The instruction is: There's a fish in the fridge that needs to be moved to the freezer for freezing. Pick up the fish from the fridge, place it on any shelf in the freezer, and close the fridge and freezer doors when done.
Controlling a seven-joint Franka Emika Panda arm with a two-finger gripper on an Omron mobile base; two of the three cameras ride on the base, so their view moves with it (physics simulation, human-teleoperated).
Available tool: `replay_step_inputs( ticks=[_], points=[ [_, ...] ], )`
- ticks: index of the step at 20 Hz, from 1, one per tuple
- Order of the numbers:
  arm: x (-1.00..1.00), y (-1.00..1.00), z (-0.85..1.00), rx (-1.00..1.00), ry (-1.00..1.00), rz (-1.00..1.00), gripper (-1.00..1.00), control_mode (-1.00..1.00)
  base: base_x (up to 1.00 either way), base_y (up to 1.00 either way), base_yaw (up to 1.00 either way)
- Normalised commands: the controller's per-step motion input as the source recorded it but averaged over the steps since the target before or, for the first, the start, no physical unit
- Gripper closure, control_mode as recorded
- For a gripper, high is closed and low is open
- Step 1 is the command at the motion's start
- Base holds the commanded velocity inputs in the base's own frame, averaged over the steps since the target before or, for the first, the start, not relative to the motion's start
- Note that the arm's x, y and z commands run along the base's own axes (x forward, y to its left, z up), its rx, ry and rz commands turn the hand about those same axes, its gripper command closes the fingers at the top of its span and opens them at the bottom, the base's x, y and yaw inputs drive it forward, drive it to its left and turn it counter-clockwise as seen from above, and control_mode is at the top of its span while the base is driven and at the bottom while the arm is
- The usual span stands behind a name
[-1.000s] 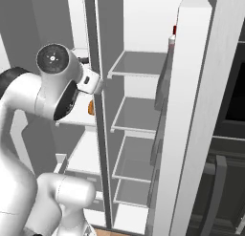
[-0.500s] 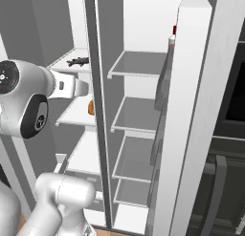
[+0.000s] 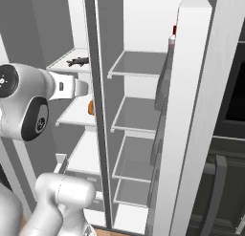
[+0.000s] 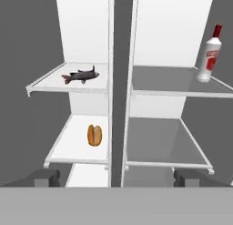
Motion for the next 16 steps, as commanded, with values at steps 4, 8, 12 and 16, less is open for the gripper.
replay_step_inputs(
  ticks=[4, 8, 12, 16],
  points=[
    [-0.04, -0.02, -0.03, 0.0, 0.0, 0.0, -1.0, 1.0, -0.14, -0.12, 0.0],
    [0.0, 0.0, 0.0, 0.0, 0.0, 0.0, -1.0, 1.0, -0.36, -0.26, 0.0],
    [0.0, 0.0, 0.0, 0.0, 0.0, 0.0, -1.0, 1.0, -0.26, -0.08, 0.0],
    [0.0, 0.0, 0.0, 0.0, 0.0, 0.0, -1.0, 1.0, -0.31, -0.13, 0.0]
  ],
)
